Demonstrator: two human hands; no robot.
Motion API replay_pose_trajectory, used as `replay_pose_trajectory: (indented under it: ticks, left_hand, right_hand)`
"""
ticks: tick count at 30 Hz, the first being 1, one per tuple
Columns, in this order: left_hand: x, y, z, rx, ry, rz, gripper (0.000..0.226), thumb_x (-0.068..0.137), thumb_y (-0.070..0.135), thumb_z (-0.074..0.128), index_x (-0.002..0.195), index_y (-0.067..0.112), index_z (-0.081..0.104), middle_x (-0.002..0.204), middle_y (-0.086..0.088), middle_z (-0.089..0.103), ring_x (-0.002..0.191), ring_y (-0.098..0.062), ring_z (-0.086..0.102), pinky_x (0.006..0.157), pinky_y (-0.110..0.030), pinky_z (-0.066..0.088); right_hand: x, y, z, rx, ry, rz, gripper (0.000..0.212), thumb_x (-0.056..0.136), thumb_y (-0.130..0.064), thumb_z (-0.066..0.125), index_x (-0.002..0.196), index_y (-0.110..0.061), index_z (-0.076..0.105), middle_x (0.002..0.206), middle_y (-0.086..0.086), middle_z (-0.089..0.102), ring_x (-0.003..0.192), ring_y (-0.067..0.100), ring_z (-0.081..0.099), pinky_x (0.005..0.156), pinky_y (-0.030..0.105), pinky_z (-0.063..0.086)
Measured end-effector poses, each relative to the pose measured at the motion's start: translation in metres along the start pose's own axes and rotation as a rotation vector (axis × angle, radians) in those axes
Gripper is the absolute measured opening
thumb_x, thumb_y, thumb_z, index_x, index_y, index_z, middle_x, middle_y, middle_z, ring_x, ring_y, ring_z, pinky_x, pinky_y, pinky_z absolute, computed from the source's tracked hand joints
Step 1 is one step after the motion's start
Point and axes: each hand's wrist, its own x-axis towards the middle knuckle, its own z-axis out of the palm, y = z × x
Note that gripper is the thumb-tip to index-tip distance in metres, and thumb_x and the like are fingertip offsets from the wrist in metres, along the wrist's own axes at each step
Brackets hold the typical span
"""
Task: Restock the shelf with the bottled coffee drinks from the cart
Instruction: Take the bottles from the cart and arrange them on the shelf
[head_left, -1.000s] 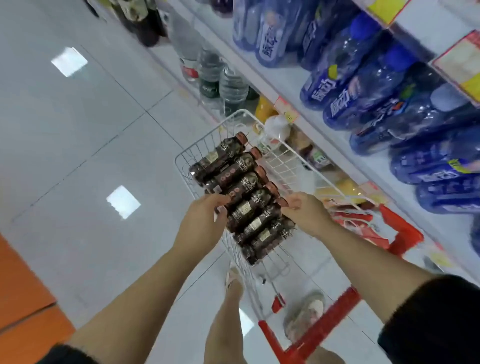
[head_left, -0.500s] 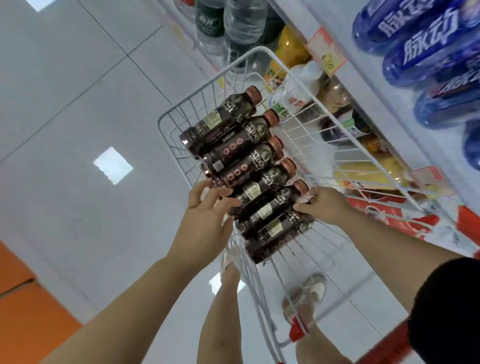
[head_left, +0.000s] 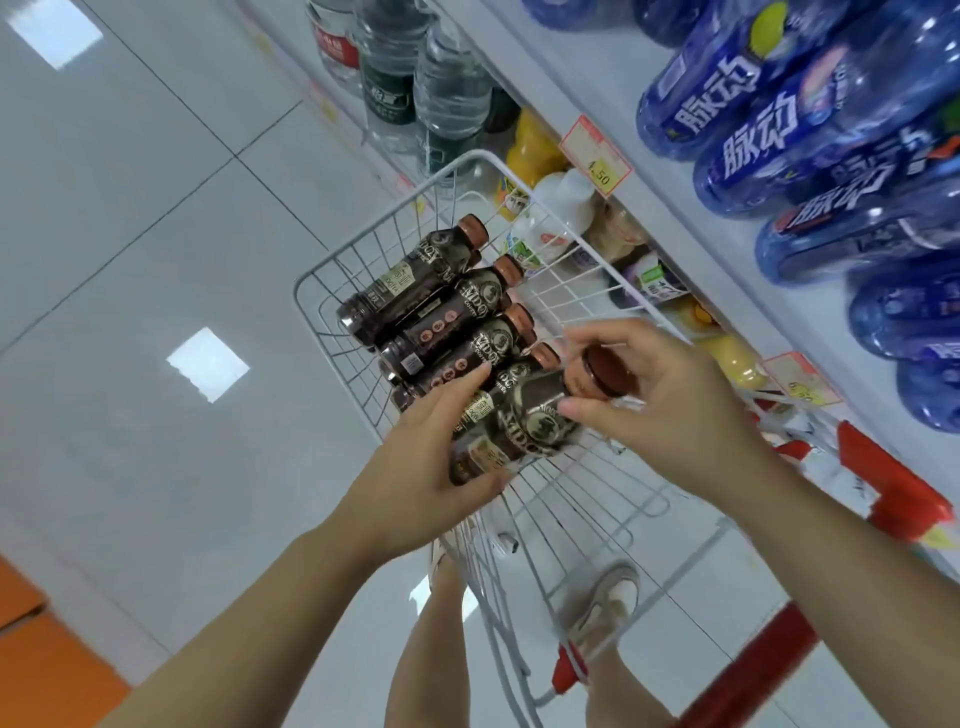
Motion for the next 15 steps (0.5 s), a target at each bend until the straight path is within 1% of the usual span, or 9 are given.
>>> replay_pose_trajectory:
  ticks: [2, 3, 5, 7, 9, 10, 12, 13, 15]
  left_hand:
    - [0.005, 0.007, -0.005, -0.099, 0.012, -0.020, 0.076, 0.074, 0.042, 0.069, 0.136, 0.049, 0.025, 0.126, 0.027, 0.048, 0.113, 0.004, 0.050, 0.095, -0.024, 0.047]
    - [0.007, 0.011, -0.009, -0.126, 0.059, -0.027, 0.071, 0.074, 0.039, 0.071, 0.129, 0.054, 0.030, 0.117, 0.028, 0.055, 0.106, 0.005, 0.056, 0.088, -0.024, 0.051]
    - [0.006, 0.015, -0.018, -0.161, 0.182, -0.062, 0.064, 0.073, 0.035, 0.076, 0.115, 0.061, 0.035, 0.105, 0.033, 0.058, 0.091, 0.008, 0.061, 0.076, -0.021, 0.054]
    - [0.001, 0.015, -0.026, -0.205, 0.294, -0.133, 0.061, 0.072, 0.032, 0.078, 0.110, 0.058, 0.039, 0.094, 0.034, 0.061, 0.081, 0.008, 0.062, 0.065, -0.016, 0.052]
    - [-0.006, 0.012, -0.033, -0.273, 0.399, -0.223, 0.057, 0.072, 0.029, 0.078, 0.115, 0.045, 0.044, 0.083, 0.026, 0.065, 0.074, 0.006, 0.063, 0.057, -0.010, 0.048]
    - [-0.010, 0.009, -0.037, -0.308, 0.448, -0.262, 0.053, 0.073, 0.028, 0.077, 0.116, 0.039, 0.046, 0.081, 0.021, 0.065, 0.072, 0.005, 0.063, 0.055, -0.008, 0.046]
    - [-0.018, 0.001, -0.044, -0.355, 0.534, -0.323, 0.048, 0.075, 0.030, 0.075, 0.114, 0.034, 0.049, 0.084, 0.015, 0.066, 0.074, 0.005, 0.063, 0.056, -0.007, 0.045]
    - [-0.022, -0.003, -0.047, -0.371, 0.567, -0.349, 0.047, 0.075, 0.032, 0.074, 0.115, 0.033, 0.050, 0.087, 0.014, 0.066, 0.076, 0.004, 0.063, 0.058, -0.009, 0.045]
    - [-0.027, -0.013, -0.053, -0.394, 0.616, -0.388, 0.048, 0.075, 0.037, 0.073, 0.117, 0.029, 0.051, 0.091, 0.012, 0.065, 0.077, 0.003, 0.063, 0.062, -0.015, 0.044]
  right_hand:
    - [0.011, -0.018, -0.003, 0.140, -0.032, -0.039, 0.046, 0.068, -0.012, 0.077, 0.102, -0.039, 0.062, 0.093, -0.007, 0.070, 0.098, 0.011, 0.066, 0.096, 0.030, 0.048]
    - [0.017, -0.025, -0.002, 0.187, -0.038, -0.058, 0.045, 0.070, -0.008, 0.076, 0.104, -0.035, 0.062, 0.090, -0.008, 0.070, 0.098, 0.011, 0.066, 0.096, 0.029, 0.048]
    - [0.032, -0.034, 0.006, 0.273, -0.023, -0.074, 0.045, 0.075, -0.002, 0.073, 0.109, -0.028, 0.059, 0.094, -0.010, 0.068, 0.101, 0.008, 0.065, 0.093, 0.023, 0.048]
    - [0.045, -0.032, 0.019, 0.341, -0.004, -0.021, 0.043, 0.077, -0.010, 0.072, 0.113, -0.027, 0.055, 0.110, -0.011, 0.063, 0.107, 0.004, 0.061, 0.089, 0.019, 0.048]
    - [0.059, -0.015, 0.034, 0.318, 0.025, 0.101, 0.044, 0.080, -0.030, 0.070, 0.120, -0.027, 0.054, 0.120, -0.011, 0.059, 0.113, 0.004, 0.057, 0.096, 0.025, 0.047]
    - [0.067, -0.002, 0.042, 0.289, 0.034, 0.182, 0.045, 0.082, -0.036, 0.068, 0.123, -0.026, 0.053, 0.120, -0.010, 0.059, 0.114, 0.006, 0.056, 0.100, 0.031, 0.047]
    - [0.084, 0.020, 0.059, 0.231, 0.035, 0.325, 0.048, 0.085, -0.041, 0.063, 0.128, -0.023, 0.051, 0.119, -0.007, 0.059, 0.114, 0.013, 0.056, 0.102, 0.043, 0.045]
    - [0.095, 0.027, 0.068, 0.209, 0.021, 0.374, 0.050, 0.086, -0.039, 0.063, 0.130, -0.020, 0.049, 0.122, -0.004, 0.058, 0.114, 0.017, 0.056, 0.102, 0.045, 0.044]
    - [0.120, 0.035, 0.086, 0.165, -0.003, 0.431, 0.057, 0.087, -0.032, 0.064, 0.136, -0.014, 0.042, 0.131, 0.003, 0.053, 0.115, 0.021, 0.055, 0.100, 0.044, 0.046]
